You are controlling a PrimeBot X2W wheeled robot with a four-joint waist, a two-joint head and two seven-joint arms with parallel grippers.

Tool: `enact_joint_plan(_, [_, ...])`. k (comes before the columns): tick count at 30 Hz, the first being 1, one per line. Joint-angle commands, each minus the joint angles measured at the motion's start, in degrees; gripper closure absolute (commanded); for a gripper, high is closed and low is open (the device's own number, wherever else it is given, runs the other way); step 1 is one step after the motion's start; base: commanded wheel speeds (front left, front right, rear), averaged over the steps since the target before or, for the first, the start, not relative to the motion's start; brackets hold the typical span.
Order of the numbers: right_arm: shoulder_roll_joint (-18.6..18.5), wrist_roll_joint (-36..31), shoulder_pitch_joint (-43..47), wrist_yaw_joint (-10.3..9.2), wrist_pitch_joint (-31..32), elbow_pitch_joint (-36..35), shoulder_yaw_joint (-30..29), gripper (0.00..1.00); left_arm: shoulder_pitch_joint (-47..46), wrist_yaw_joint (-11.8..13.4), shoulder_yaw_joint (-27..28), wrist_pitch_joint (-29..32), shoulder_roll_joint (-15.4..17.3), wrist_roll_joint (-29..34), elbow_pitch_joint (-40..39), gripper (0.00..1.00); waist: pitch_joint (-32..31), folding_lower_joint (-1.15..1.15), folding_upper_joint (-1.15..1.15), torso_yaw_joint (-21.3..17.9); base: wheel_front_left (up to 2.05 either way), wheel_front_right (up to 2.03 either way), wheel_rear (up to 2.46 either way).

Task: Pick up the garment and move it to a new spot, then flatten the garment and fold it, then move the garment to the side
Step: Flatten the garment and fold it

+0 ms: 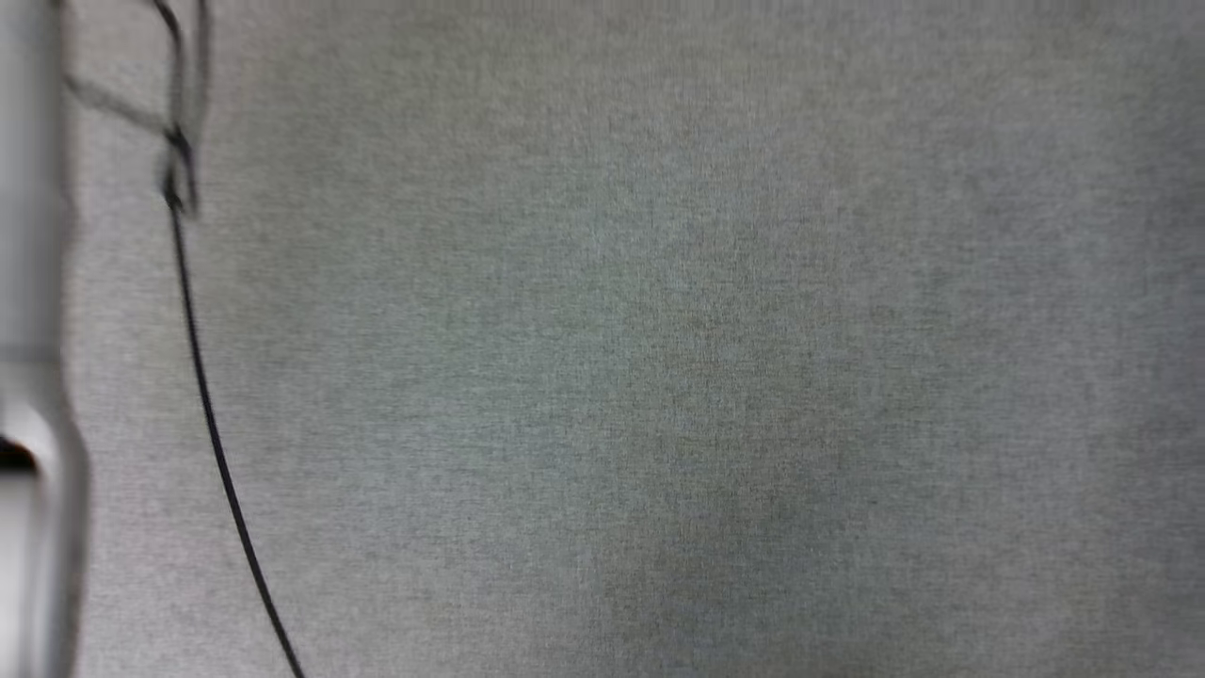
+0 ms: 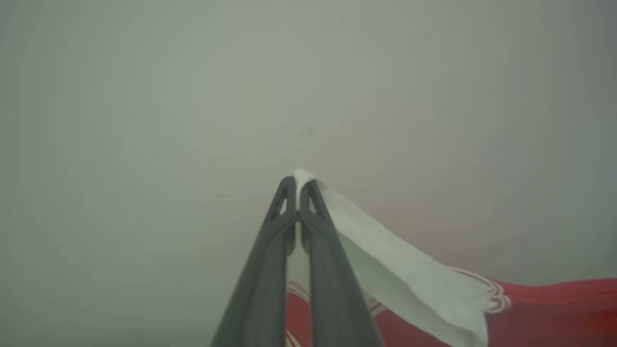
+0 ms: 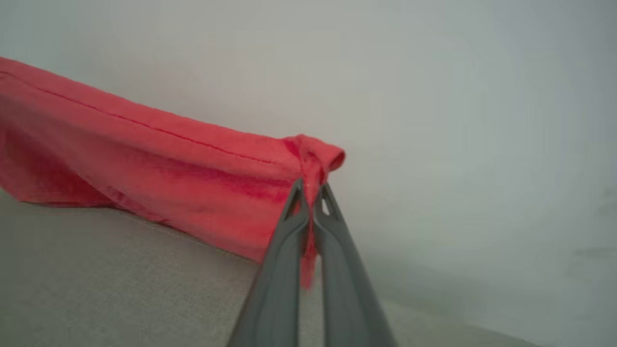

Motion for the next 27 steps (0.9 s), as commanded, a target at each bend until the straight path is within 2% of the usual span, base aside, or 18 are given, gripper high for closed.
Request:
enact_joint_plan(1, [-0.02,0.86,2.04,-0.08,-0.84,0.77,0.07,1.0,3.32,-0.21,-0.27,-0.51,-0.32,-0.37,0.05,1.0,-2.57,-0.01,0.0,0.29,0.0,0.0,0.0])
enact_joint_plan(5, [0.55,3.34,10.04,-0.07,-3.18,3.16,0.98,1.0,15.12,-0.6,-0.25,-1.2,-1.11,-1.85,-1.53,1.0,-7.02,-0.01,0.0,0.86,0.0,0.0,0.0])
enact_joint_plan(11, [-0.54,7.7,21.55,-0.07,-3.91,3.79,5.37,1.0,33.63,0.49,-0.78,-1.5,-1.84,-3.23,-7.54,1.0,-14.83,-0.01,0.0,2.15,0.0,0.0,0.0])
enact_joint_plan(15, [-2.09,11.3,28.77,-0.07,-2.76,2.23,9.71,1.0,45.14,1.69,-2.03,0.29,-0.5,-3.75,-12.33,1.0,-19.09,-0.01,0.0,2.92,0.0,0.0,0.0])
enact_joint_plan(21, [-4.53,16.74,37.69,-0.07,-0.83,-1.19,13.26,1.0,60.73,3.04,-3.13,5.42,1.78,-6.56,-21.19,1.0,-23.84,-0.01,0.0,3.86,0.0,0.0,0.0])
enact_joint_plan(27, [-6.4,23.27,46.13,-0.07,1.32,-5.21,13.64,1.0,74.22,5.8,-4.01,10.73,4.06,-9.29,-30.85,1.0,-27.54,-0.01,0.0,4.19,0.0,0.0,0.0])
